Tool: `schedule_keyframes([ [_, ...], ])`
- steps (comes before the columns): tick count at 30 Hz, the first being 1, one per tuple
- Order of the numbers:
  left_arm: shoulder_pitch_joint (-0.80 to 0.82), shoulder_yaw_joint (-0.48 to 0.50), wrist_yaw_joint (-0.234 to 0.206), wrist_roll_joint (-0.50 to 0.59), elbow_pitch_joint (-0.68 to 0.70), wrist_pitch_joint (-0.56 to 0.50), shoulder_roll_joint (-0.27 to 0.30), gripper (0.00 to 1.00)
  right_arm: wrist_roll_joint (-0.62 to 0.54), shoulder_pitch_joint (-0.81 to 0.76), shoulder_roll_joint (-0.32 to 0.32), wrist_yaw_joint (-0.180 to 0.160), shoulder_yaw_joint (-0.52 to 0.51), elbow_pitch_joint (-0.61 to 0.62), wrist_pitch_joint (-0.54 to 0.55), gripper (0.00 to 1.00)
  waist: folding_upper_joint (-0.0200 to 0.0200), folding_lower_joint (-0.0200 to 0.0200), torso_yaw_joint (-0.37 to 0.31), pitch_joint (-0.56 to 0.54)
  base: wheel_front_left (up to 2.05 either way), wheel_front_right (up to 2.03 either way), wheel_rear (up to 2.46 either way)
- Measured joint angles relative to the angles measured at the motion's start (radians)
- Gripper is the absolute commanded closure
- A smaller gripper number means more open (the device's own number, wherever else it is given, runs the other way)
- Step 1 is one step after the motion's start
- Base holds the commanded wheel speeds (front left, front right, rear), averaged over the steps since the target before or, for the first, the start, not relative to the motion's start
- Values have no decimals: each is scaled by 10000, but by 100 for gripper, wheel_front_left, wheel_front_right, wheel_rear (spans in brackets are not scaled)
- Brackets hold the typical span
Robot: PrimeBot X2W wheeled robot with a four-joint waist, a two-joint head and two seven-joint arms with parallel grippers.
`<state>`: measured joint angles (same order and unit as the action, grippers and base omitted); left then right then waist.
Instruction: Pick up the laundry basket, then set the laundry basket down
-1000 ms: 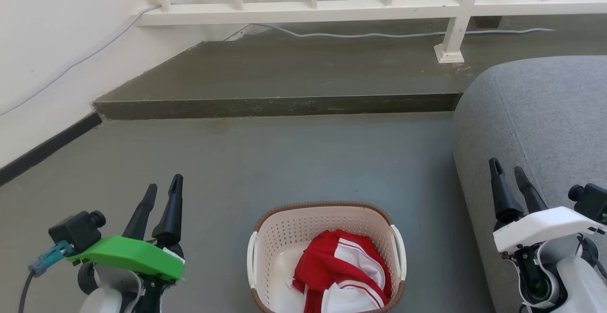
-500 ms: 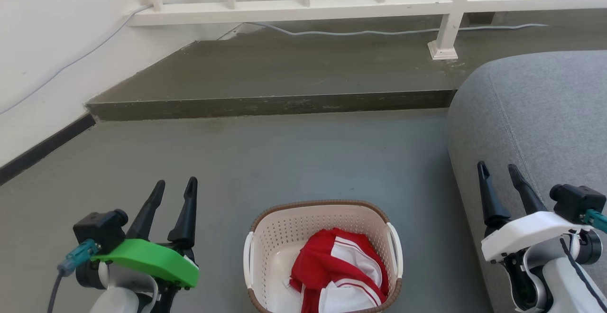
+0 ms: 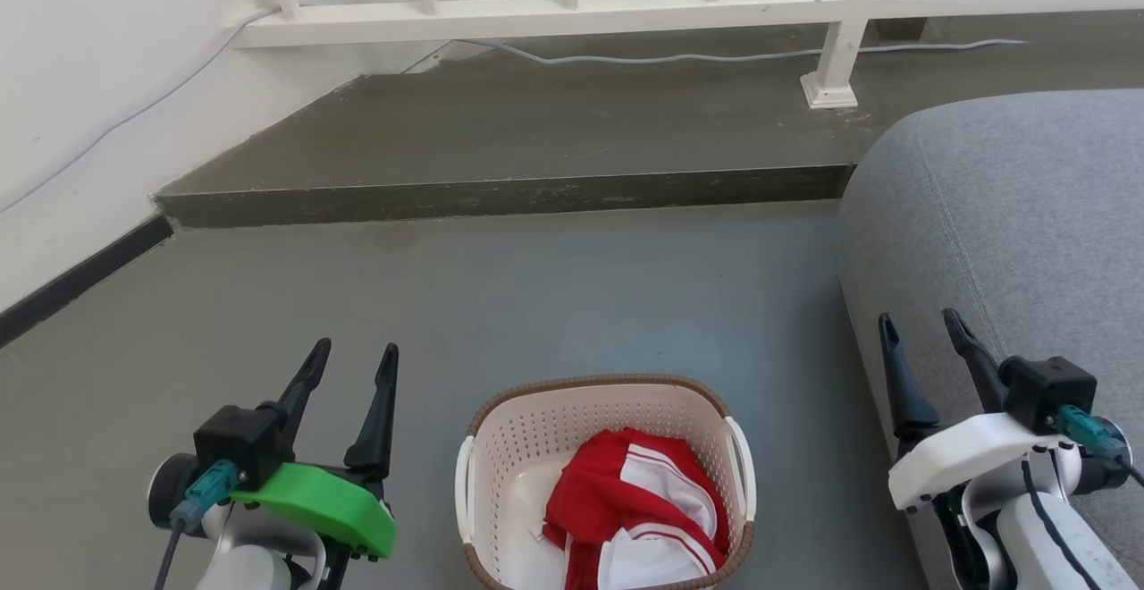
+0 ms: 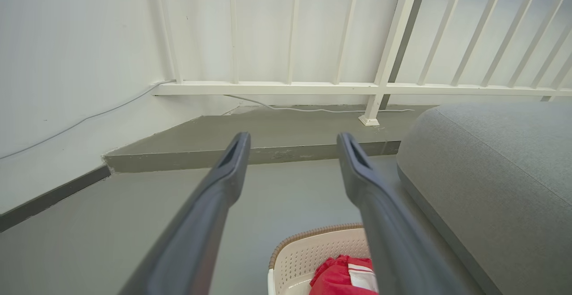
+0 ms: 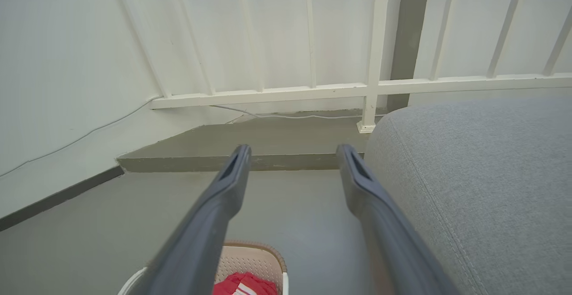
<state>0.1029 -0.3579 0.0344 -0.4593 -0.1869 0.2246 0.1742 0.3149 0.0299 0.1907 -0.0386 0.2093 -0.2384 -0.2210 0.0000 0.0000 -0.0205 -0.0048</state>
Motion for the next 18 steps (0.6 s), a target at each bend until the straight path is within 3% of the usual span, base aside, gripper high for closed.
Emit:
schedule_keyframes([
  [7, 0, 8, -232, 583, -224, 249, -29, 0, -851, 0, -8, -96, 125, -61, -270, 0, 0, 0, -51, 9, 0, 0, 0],
  [18, -2, 171, -357, 577, -569, 270, -245, 0, -869, -35, -144, -157, -13, -305, -293, 0, 0, 0, -78, 42, 0, 0, 0],
])
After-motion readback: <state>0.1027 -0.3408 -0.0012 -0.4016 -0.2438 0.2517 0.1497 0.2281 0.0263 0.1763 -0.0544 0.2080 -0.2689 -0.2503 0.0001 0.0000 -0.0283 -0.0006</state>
